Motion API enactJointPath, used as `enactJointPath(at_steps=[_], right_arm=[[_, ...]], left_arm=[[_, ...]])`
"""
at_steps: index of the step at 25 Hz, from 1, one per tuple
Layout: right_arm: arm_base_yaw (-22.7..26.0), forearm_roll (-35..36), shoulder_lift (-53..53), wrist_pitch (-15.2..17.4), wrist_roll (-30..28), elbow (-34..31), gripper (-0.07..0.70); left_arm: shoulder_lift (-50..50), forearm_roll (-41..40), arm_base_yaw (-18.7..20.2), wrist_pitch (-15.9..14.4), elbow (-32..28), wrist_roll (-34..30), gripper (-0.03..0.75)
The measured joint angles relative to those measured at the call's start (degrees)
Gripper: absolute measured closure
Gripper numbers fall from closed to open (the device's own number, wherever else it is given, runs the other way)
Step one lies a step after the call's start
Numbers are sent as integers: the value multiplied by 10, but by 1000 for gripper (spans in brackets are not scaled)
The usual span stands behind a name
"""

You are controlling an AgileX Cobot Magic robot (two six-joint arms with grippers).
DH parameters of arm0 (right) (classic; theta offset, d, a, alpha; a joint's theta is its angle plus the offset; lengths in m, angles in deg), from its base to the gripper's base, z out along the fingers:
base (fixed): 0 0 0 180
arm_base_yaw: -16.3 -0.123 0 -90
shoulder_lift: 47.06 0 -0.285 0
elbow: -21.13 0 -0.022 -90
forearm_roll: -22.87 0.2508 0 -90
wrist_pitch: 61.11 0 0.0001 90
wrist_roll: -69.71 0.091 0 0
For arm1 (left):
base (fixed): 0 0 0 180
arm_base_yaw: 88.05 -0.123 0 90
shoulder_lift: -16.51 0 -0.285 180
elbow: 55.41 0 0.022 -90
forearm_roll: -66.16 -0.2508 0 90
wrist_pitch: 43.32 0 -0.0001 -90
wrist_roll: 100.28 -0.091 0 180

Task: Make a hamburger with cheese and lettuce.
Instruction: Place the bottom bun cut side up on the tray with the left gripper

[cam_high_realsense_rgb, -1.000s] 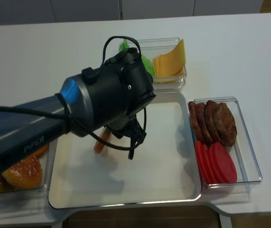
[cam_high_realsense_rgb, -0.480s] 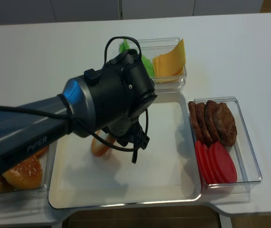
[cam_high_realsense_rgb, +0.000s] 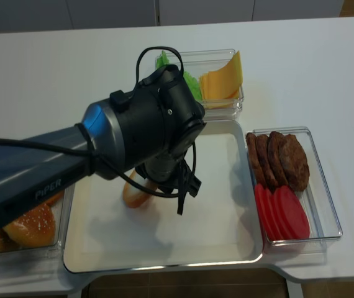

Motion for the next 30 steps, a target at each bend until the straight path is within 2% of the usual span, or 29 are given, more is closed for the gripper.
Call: enactJointPath(at_steps=[17, 30], right_arm=[[0, 0, 0, 0, -1, 0, 182], [0, 0, 0, 0, 0, 0, 182]], left_arm=[[0, 17, 0, 22, 0, 30, 500], [0, 28, 0, 29, 0, 30, 448]])
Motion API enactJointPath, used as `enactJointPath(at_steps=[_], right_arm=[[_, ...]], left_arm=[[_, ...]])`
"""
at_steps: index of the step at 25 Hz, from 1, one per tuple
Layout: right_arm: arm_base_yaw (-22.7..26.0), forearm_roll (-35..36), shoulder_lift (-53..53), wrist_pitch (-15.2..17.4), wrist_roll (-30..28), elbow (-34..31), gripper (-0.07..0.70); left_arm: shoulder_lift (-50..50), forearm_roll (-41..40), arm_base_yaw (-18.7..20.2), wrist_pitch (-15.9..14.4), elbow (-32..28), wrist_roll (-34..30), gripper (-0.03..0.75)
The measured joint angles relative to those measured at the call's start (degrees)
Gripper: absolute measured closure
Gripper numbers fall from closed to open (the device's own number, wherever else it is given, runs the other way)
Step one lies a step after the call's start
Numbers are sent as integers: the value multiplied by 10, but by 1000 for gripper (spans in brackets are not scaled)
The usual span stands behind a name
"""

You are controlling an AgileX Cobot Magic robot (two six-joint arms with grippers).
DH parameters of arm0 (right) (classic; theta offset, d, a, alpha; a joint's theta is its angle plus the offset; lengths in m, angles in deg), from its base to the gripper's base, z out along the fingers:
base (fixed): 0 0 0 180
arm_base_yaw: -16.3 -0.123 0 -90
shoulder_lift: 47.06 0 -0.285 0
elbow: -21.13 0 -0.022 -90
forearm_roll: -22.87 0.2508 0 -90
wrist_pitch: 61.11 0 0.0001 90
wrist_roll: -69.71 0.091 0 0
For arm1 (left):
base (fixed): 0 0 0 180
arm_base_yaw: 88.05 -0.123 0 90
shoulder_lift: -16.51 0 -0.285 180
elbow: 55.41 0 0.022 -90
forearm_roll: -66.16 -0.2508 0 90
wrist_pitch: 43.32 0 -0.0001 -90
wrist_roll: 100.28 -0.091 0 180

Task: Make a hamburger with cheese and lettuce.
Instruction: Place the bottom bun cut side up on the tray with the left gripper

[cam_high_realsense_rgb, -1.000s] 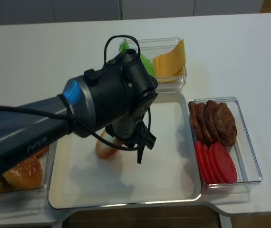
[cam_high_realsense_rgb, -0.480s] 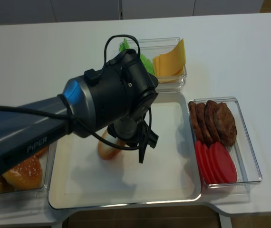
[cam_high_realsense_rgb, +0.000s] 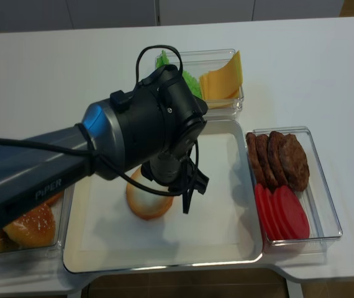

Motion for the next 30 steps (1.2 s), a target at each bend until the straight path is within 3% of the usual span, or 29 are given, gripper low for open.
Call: enactJointPath(at_steps=[10, 16, 23, 30], right_arm=[[0, 0, 0, 0, 0, 0, 182], [0, 0, 0, 0, 0, 0, 182], [0, 0, 0, 0, 0, 0, 182], [0, 0, 0, 0, 0, 0, 182]], left_arm=[[0, 25, 0, 12, 0, -25, 437], [0, 66, -28, 4, 18, -101, 334], [-43, 148, -113, -17, 42, -229, 316], [-90, 230, -243, -58, 42, -318, 316]])
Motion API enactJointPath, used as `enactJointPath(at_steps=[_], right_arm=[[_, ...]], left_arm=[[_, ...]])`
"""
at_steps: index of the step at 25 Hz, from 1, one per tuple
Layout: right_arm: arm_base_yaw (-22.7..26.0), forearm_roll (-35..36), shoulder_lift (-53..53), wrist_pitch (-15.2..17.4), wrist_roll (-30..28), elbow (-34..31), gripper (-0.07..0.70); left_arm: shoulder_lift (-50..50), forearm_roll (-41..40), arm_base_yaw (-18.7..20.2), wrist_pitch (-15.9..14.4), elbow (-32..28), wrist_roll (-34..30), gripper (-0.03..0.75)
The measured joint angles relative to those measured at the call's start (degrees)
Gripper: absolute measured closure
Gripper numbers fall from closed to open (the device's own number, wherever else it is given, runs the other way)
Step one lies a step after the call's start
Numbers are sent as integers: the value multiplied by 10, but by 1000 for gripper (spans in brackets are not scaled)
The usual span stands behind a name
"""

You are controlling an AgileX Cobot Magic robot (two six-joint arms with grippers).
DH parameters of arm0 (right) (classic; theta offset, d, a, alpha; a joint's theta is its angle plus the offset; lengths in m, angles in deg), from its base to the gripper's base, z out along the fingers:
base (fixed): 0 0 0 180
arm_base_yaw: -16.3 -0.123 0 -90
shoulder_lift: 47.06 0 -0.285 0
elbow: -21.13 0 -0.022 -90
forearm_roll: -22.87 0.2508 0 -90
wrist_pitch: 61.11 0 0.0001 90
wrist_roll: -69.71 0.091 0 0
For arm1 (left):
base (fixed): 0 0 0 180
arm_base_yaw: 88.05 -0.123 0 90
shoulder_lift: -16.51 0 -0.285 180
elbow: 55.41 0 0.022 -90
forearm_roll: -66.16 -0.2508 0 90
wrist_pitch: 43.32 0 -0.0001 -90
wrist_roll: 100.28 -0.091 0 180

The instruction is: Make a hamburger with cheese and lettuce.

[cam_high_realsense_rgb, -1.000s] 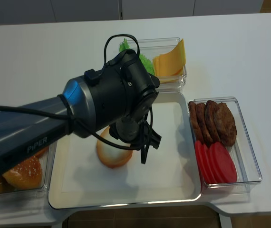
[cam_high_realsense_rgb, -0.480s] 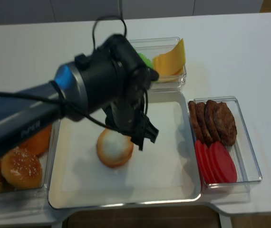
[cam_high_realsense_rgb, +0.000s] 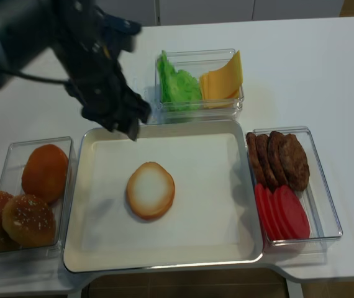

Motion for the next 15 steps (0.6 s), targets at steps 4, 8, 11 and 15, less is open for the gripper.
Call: enactJointPath(at_steps=[4, 8, 11, 15], right_arm=[[0, 0, 0, 0, 0, 0, 182], [0, 0, 0, 0, 0, 0, 182], [0, 0, 0, 0, 0, 0, 182], [0, 0, 0, 0, 0, 0, 182]], left_arm=[[-24, 4, -71, -4, 0, -26, 316], [-43, 4, -139, -6, 0, -39, 323], [-62, 8, -179, -7, 0, -40, 325], [-102, 8, -201, -9, -13, -44, 326]])
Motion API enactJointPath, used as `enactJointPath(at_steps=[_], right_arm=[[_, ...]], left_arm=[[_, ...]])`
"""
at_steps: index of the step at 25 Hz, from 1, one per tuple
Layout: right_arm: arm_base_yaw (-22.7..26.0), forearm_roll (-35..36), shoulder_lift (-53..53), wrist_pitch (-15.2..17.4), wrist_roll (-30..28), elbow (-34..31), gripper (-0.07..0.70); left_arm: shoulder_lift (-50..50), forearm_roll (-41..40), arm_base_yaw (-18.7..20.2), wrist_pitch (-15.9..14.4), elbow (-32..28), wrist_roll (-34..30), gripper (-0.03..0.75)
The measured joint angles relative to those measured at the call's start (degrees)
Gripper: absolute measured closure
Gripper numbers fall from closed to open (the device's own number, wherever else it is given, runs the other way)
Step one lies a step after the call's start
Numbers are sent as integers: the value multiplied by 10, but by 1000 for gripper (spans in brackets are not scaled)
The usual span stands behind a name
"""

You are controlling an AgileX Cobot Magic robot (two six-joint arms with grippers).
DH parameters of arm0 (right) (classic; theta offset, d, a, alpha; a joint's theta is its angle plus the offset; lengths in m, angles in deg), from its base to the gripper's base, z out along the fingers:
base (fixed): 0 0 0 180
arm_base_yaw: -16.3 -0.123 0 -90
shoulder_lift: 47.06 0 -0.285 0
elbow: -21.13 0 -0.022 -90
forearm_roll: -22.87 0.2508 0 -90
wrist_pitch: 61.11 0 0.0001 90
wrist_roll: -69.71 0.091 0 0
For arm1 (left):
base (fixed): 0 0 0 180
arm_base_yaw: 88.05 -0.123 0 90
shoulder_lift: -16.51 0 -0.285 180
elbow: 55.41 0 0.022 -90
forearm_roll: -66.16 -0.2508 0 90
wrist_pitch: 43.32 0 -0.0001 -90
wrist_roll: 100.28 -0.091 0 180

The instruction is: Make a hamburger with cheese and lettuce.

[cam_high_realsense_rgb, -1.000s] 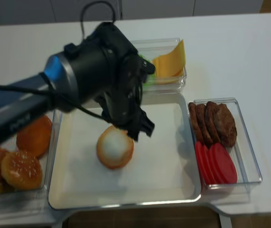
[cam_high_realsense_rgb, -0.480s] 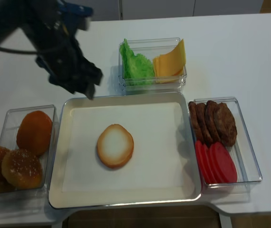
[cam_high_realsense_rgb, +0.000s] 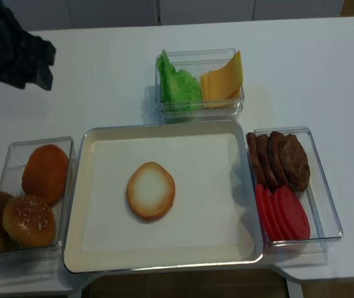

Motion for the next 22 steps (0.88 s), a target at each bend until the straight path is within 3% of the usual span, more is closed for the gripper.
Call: enactJointPath(at_steps=[6, 16, 22], right_arm=[[0, 0, 0, 0, 0, 0, 182], [0, 0, 0, 0, 0, 0, 182], [0, 0, 0, 0, 0, 0, 182]], left_arm=[[-87, 9, 0, -1, -94, -11, 326], [-303, 9, 0, 3, -341, -11, 326], [-457, 9, 0, 9, -433, -11, 326]])
